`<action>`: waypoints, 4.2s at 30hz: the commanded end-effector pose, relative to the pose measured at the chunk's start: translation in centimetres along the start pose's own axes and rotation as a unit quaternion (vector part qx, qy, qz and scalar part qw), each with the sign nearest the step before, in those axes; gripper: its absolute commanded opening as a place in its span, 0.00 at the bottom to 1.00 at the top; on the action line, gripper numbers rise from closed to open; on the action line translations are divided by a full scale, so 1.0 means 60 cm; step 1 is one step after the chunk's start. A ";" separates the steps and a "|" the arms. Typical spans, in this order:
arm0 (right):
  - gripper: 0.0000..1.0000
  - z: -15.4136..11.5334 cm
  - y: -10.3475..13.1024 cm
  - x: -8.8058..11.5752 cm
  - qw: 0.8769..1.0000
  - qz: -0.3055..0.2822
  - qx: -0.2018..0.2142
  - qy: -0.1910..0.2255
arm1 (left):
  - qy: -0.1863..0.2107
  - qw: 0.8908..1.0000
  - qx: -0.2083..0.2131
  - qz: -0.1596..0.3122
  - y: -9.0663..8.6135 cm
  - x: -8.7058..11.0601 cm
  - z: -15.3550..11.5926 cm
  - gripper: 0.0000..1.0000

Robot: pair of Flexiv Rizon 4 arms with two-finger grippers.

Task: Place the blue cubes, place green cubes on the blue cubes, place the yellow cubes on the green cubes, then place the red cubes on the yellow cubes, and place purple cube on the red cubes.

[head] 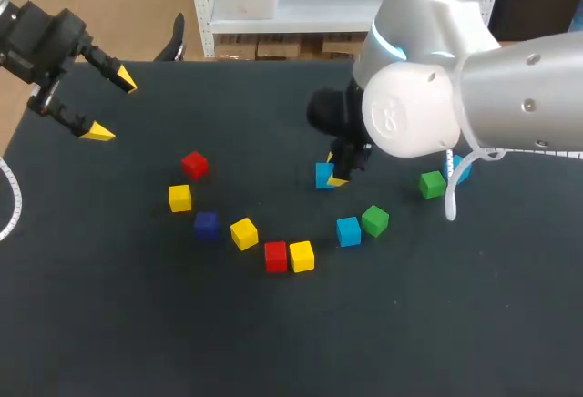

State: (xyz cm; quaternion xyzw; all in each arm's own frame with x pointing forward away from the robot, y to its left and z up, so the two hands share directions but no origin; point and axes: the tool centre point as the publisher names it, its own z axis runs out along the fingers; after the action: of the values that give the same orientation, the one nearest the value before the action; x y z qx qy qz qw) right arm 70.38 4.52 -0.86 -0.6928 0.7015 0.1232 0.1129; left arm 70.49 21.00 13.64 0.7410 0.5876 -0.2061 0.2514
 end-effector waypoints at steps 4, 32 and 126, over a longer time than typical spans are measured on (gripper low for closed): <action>0.00 0.001 -0.002 -0.001 1.000 0.001 -0.002 0.000 | 0.000 1.000 -0.001 0.001 -0.001 0.001 0.000 1.00; 1.00 -0.055 -0.001 0.009 0.999 0.040 0.009 -0.026 | 0.000 1.000 -0.001 0.001 -0.001 0.001 0.000 1.00; 0.73 -0.148 -0.049 0.333 0.949 -0.302 -0.046 0.073 | 0.000 1.000 -0.001 0.001 -0.001 0.001 0.000 1.00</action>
State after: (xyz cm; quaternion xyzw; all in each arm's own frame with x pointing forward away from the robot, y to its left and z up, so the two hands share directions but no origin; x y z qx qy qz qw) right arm 73.37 -17.30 0.85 -0.8826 0.4614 0.0676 0.0595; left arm 70.49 21.00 13.64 0.7410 0.5876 -0.2061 0.2514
